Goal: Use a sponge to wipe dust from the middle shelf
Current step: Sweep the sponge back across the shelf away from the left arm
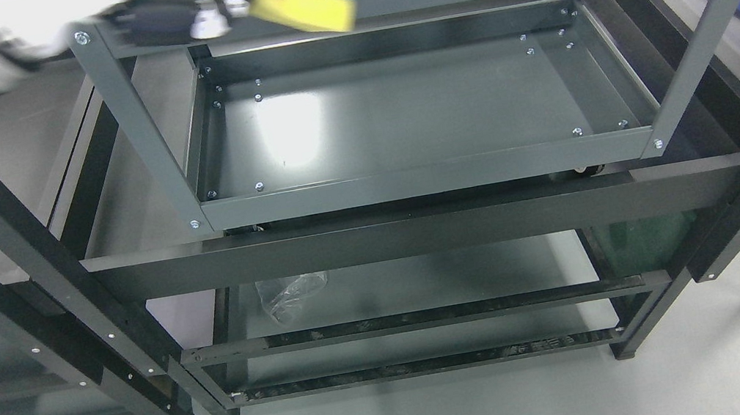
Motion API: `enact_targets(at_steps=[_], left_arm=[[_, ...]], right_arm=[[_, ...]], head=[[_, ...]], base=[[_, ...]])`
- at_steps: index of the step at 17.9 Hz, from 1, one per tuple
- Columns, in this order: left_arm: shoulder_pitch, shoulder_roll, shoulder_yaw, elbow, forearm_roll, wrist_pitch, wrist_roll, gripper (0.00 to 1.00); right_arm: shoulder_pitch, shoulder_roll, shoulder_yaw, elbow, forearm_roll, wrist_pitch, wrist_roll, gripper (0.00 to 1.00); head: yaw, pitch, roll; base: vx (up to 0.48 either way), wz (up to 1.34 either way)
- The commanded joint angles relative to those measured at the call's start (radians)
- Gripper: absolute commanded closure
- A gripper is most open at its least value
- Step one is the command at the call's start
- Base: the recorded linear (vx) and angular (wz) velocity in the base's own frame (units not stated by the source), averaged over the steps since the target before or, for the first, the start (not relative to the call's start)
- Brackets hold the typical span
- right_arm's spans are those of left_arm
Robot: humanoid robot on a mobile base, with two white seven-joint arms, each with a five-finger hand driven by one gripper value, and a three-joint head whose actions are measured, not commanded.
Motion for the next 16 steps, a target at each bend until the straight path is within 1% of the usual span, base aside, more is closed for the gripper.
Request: enact_targets(at_steps=[1,2,3,5,8,9,12,16], left_arm=[[-0.132,-0.441,-0.104,0.194,-0.215,0.027,0.010,0.98],[-0.161,-0.441,-0.154,0.207,-0.208,0.060,0.037,0.98],[-0.167,-0.441,-0.200,0.212,-0.196,0.084,0.088,0.98],[-0.169,-0.441,-0.263,0.212,-0.155,0.124,0.146,0.98],[-0.175,-0.441,-0.375,0.209,-0.027,0.237,0.221,0.98],[-0.183,-0.441,-0.411,0.209,0.000,0.254,0.243,0.98],[-0.183,-0.441,-0.500,0.212,0.030,0.261,0.251,0.98],[-0.163,-0.441,-0.517,0.222,0.042,0.252,0.249,0.97]], right_arm=[[0.000,-0.017,0.000,-0.017,0.000,0.001,0.000,0.00],[0.000,-0.017,0.000,-0.017,0.000,0.001,0.000,0.00],[0.000,-0.017,0.000,-0.017,0.000,0.001,0.000,0.00],[0.000,-0.017,0.000,-0.017,0.000,0.001,0.000,0.00],[0.000,-0.017,0.000,-0.017,0.000,0.001,0.000,0.00],[0.000,-0.017,0.000,-0.017,0.000,0.001,0.000,0.00],[0.000,-0.017,0.000,-0.017,0.000,0.001,0.000,0.00],[0.000,-0.017,0.000,-0.017,0.000,0.001,0.000,0.00]], head=[[0.0000,0.000,0.000],[0.0000,0.000,0.000],[0.0000,0.000,0.000],[0.0000,0.000,0.000],[0.0000,0.000,0.000],[0.0000,0.000,0.000],[0.0000,0.000,0.000],[0.0000,0.000,0.000]], base=[[0.000,0.00],[0.000,0.00],[0.000,0.00],[0.000,0.00],[0.000,0.00],[0.000,0.00],[0.000,0.00],[0.000,0.00]])
